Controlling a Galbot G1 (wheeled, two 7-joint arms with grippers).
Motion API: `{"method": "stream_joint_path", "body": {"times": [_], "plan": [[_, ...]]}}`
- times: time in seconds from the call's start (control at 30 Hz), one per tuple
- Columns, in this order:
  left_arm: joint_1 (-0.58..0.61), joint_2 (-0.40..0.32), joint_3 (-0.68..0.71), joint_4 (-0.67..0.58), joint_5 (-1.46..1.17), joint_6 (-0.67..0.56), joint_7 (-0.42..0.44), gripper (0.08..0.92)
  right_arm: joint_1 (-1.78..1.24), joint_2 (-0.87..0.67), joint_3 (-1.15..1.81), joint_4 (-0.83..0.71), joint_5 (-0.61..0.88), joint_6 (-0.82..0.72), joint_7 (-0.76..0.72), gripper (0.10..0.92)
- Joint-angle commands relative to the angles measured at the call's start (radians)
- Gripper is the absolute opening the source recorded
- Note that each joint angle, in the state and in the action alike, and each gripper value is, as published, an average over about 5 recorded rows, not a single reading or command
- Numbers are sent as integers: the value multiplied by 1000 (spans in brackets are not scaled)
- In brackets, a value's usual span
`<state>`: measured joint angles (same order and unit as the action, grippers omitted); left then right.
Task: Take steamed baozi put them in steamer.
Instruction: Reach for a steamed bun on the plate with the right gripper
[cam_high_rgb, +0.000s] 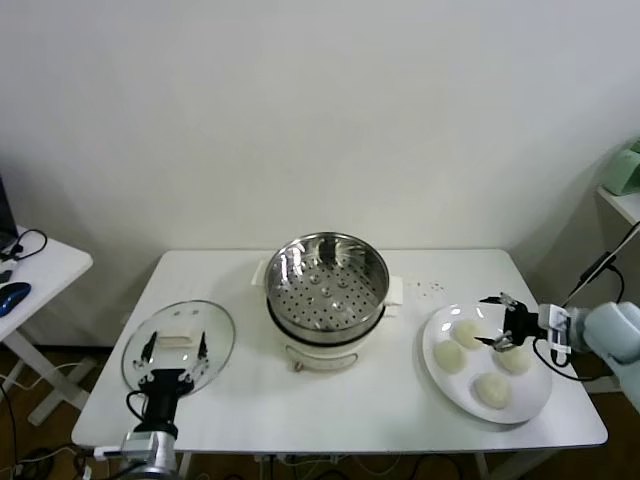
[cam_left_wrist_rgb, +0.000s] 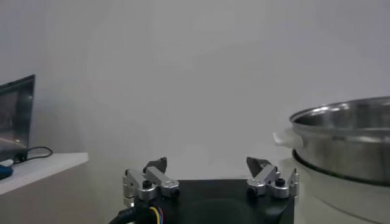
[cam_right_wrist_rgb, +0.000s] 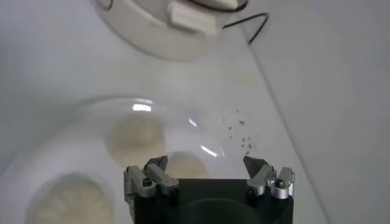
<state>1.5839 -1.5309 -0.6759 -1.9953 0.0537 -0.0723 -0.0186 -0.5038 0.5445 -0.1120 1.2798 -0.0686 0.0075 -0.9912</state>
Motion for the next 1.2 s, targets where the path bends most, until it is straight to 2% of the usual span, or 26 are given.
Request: {"method": "stream_joint_path", "body": {"times": [0.03, 0.3, 0.57, 1.2], "plan": [[-9, 7, 4, -1, -42, 9, -41, 823, 445, -34, -447, -176, -61, 5, -159, 823], [-16, 9, -7, -6, -38, 25, -40, 823, 542, 121, -651, -286, -53, 3, -170, 823], [-17, 7, -13, -5, -35, 25, -35, 823, 529, 216, -684, -361, -68, 6, -168, 823], [-23, 7, -17, 16, -29, 25, -38, 823, 472, 282, -620, -432, -108, 26, -167, 823]]}}
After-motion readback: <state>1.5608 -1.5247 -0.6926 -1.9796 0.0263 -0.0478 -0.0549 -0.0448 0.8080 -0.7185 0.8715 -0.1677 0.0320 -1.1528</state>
